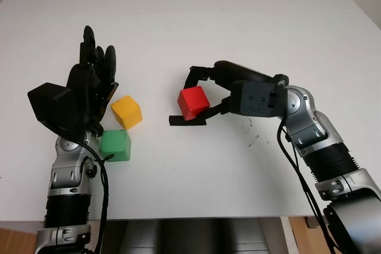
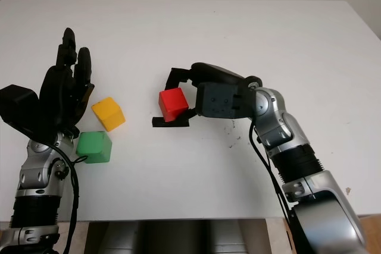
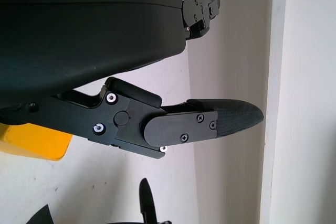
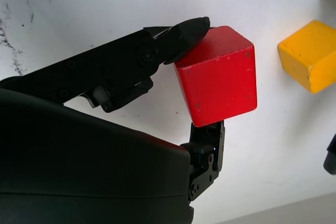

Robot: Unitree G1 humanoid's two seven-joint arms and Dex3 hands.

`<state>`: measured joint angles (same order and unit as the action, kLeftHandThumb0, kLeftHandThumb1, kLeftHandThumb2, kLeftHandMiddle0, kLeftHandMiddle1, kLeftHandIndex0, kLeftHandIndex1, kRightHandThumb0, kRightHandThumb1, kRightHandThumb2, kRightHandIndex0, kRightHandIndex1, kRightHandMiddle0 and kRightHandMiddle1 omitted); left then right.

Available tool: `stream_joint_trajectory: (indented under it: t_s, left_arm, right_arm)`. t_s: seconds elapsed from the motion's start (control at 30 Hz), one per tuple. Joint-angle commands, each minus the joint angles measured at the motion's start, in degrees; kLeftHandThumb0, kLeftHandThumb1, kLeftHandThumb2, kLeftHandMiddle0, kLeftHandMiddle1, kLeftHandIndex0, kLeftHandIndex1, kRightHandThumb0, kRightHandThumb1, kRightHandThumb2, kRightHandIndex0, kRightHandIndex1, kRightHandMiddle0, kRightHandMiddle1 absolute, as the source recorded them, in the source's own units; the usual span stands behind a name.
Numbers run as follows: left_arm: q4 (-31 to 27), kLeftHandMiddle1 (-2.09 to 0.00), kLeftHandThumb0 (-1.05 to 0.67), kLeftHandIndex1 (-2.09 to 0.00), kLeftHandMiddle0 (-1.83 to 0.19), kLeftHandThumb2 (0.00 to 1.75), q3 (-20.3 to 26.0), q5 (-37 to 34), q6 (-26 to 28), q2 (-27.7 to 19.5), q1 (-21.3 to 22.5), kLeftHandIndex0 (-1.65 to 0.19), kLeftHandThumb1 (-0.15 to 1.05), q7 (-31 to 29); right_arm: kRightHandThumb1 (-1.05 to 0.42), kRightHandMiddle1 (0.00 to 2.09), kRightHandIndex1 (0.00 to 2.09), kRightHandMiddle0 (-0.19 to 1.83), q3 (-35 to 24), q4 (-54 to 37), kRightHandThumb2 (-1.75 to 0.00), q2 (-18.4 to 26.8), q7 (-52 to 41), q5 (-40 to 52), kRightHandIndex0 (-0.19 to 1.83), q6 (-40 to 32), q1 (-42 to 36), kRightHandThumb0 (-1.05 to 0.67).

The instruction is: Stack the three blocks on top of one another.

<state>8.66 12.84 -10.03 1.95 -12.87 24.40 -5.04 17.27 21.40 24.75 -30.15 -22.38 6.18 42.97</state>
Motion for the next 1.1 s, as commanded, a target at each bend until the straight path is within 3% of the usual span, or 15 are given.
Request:
stream_joint_trajectory:
  t_s: [0.0, 0.6, 1.07]
  left_arm:
    - [-0.2, -0.05, -0.72, -0.04, 0.18, 0.49, -0.2, 0.3, -0.4, 0.2, -0.4, 0.18, 1.05, 0.0]
    - [-0.8, -0.05, -0.7, -0.04, 0.19, 0.51, -0.1, 0.3, -0.2, 0.6, -0.9, 0.19, 1.05, 0.0]
    - [-0.9, -0.06, -0.71, -0.07, 0.14, 0.49, 0.1, 0.6, -0.6, 1.2, -1.0, 0.14, 1.05, 1.3]
  right_arm:
    - [-0.96, 1.71, 0.05, 0.38, 0.6, 1.0, -0.06, -0.2, 0.8, -0.8, 0.13, 0.8, 0.4, -0.5]
    - [-0.94, 1.71, 0.06, 0.38, 3.0, 8.7, -0.05, -0.3, 9.4, -7.1, 0.16, 8.8, 1.5, -0.47]
    - [-0.94, 1.66, 0.05, 0.36, 2.8, 11.5, -0.05, -0.6, 8.5, -5.8, 0.15, 10.5, 2.1, -0.48]
